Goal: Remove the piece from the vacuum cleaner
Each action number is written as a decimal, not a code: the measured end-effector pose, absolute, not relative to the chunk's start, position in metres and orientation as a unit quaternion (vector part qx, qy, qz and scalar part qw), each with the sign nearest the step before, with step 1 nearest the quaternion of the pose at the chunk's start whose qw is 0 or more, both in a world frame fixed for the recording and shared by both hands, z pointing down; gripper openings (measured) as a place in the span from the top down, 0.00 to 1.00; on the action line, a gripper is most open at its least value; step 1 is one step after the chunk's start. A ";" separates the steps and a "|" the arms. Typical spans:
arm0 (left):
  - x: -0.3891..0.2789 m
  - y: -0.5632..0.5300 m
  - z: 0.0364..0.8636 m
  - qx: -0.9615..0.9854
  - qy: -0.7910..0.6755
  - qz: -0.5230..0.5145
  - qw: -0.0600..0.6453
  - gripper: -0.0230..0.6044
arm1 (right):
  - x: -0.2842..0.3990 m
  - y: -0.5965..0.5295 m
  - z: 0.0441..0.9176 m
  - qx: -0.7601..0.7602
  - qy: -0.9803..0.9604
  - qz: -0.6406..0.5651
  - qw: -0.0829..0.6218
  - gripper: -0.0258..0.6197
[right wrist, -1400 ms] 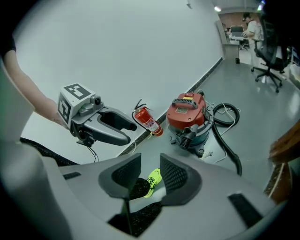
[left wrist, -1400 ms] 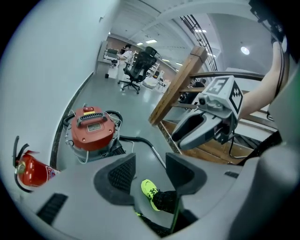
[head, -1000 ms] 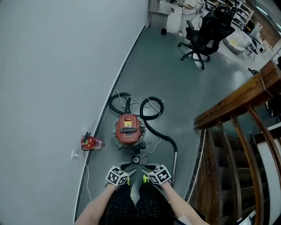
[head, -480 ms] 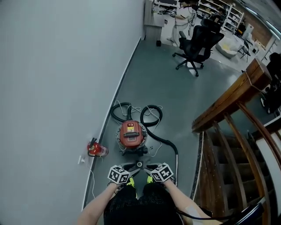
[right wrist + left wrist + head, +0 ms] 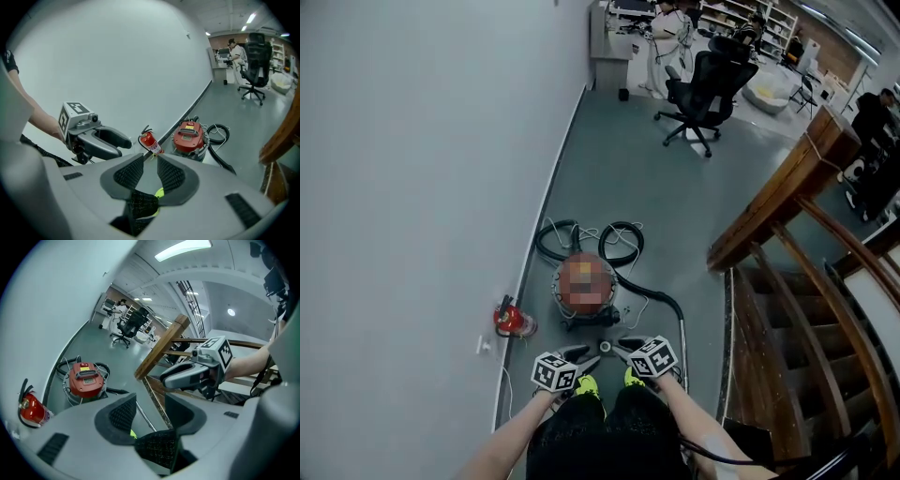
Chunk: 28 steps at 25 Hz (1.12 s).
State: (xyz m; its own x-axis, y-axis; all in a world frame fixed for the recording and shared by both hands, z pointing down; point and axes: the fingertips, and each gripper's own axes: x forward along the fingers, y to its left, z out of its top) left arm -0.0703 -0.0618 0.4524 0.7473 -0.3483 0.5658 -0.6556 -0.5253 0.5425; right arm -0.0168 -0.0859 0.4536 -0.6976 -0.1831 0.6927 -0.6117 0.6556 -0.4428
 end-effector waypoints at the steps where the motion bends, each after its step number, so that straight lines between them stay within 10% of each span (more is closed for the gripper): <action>1: -0.071 -0.058 0.454 0.851 -0.294 0.197 0.387 0.65 | -0.017 -0.083 0.453 0.236 -0.855 0.343 0.309 0.80; 7: -0.065 -0.029 0.451 0.855 -0.286 0.190 0.388 0.68 | -0.022 -0.050 0.450 0.235 -0.858 0.344 0.301 0.80; 14: -0.051 0.014 0.435 0.857 -0.289 0.158 0.397 0.94 | -0.011 -0.012 0.441 0.226 -0.869 0.333 0.288 0.83; 28: 0.002 0.081 0.400 0.869 -0.343 0.098 0.342 0.95 | 0.018 0.067 0.404 0.211 -0.907 0.278 0.235 0.89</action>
State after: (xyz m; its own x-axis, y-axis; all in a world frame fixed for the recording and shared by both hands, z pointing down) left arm 0.0024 0.0812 0.4003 0.7459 -0.5291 0.4045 -0.6629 -0.5305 0.5284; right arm 0.0184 0.0669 0.4037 -0.8000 -0.2521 0.5444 -0.5139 0.7563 -0.4049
